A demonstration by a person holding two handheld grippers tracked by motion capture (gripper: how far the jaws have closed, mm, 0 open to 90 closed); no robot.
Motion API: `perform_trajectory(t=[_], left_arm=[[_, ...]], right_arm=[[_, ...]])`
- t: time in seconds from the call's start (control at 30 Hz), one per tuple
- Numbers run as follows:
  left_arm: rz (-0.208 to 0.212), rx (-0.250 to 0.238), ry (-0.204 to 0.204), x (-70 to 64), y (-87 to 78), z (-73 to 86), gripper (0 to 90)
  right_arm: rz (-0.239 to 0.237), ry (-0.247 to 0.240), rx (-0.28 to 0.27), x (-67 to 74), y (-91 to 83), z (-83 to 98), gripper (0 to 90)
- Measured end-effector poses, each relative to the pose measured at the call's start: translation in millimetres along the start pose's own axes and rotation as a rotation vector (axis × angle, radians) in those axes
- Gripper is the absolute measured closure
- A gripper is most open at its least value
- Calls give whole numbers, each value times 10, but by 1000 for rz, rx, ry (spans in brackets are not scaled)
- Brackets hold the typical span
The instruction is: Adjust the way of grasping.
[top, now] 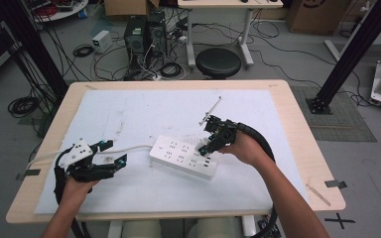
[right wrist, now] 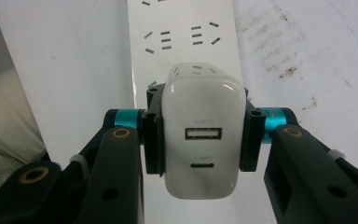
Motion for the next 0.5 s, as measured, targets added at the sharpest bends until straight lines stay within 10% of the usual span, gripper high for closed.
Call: perform_trajectory(t=[0.5], left_arm=[[-3, -1, -6, 28, -46, 44, 241]], right_arm=[[12, -47, 43, 21, 177, -98, 627]])
Point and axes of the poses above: each handheld gripper's, and its own axes: y roughly forward along the jaws, z roughly out of its underside, x roughly to its left, the point moved 6 cm from there along y, roughly forward along the jaws, and after that the axes turned 15 degrees about z, right-handed, at the moved point
